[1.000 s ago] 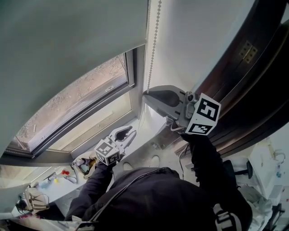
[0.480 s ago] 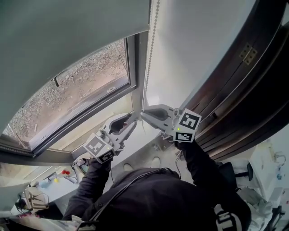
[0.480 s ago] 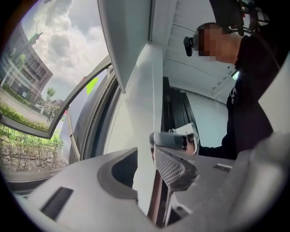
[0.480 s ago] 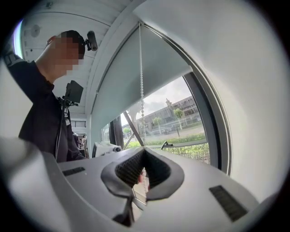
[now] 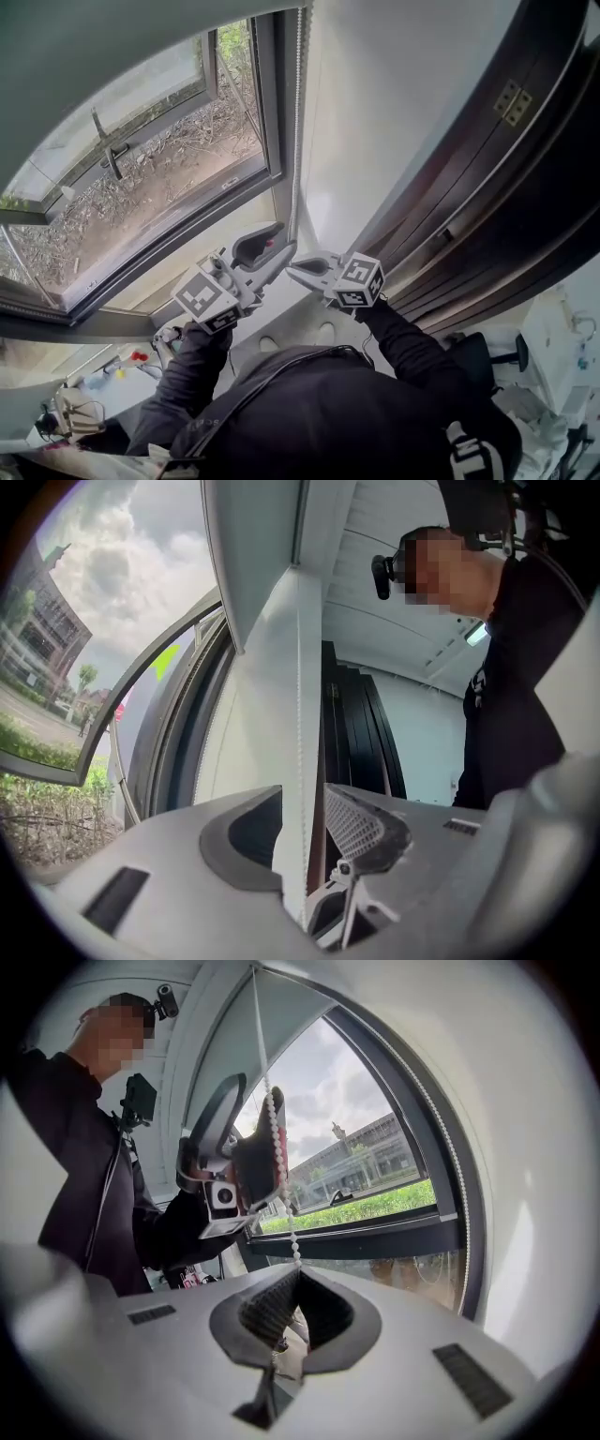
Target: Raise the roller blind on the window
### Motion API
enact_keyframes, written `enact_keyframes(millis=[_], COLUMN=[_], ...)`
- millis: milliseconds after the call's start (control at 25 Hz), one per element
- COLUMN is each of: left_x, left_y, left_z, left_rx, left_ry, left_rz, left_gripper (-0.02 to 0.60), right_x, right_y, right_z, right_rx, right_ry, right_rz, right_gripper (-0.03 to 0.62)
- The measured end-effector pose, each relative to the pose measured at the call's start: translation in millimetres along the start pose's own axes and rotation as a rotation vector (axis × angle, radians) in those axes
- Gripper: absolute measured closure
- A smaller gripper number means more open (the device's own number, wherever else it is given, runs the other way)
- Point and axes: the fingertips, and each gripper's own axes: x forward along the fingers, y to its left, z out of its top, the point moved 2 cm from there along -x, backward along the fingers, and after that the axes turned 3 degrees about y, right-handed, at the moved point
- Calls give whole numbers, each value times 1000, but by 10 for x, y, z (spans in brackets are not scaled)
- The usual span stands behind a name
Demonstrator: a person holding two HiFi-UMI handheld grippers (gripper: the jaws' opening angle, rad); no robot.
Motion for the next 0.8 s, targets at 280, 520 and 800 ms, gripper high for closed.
enact_keyframes(millis=[280, 520, 800], left_x=[62, 81, 92], left_y=[-13, 19, 55], left_z=[-43, 7, -4], left_rx=[-3, 19, 12], left_ry=[49, 53, 53], left_rz=[-19, 3, 20], left_gripper=[449, 529, 574], right_x=[45, 74, 61], right_y=[37, 57, 47], right_z=[-59, -68, -73], right_rx=[10, 17, 24], right_ry=[-3, -12, 2], right_rz=[7, 12, 32], right_gripper=[588, 588, 586])
